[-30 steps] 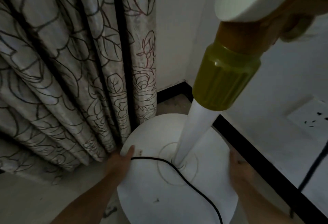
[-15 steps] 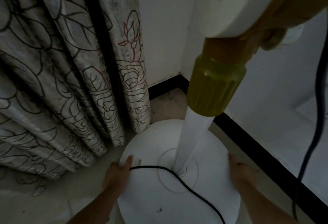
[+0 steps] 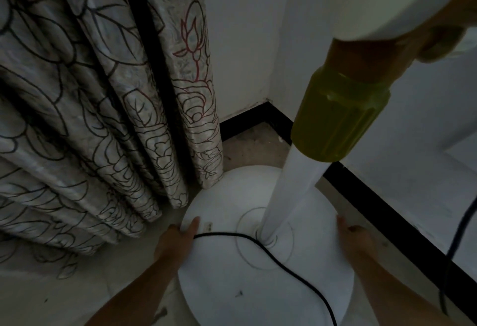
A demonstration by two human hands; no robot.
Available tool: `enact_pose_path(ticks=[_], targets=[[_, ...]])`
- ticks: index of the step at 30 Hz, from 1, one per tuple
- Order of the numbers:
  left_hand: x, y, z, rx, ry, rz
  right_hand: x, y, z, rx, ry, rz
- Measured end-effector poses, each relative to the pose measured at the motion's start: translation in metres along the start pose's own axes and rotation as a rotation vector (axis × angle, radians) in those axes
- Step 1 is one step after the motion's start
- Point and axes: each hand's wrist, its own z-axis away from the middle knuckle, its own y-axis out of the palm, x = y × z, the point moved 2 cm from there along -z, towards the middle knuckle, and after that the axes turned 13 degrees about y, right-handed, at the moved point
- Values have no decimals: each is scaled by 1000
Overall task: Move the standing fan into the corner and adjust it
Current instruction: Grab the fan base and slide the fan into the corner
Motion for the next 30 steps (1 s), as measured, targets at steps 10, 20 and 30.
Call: enact_pose_path(ticks=[10,20,30], targets=[[-8,-9,-13,190,12,-84,-2,5,-10,110,23,24],[-27,-10,0,279,37,-34,9,-10,-1,344,63,12],[-68,-57,30,509,288,-142,58,-36,25,278,-98,226]])
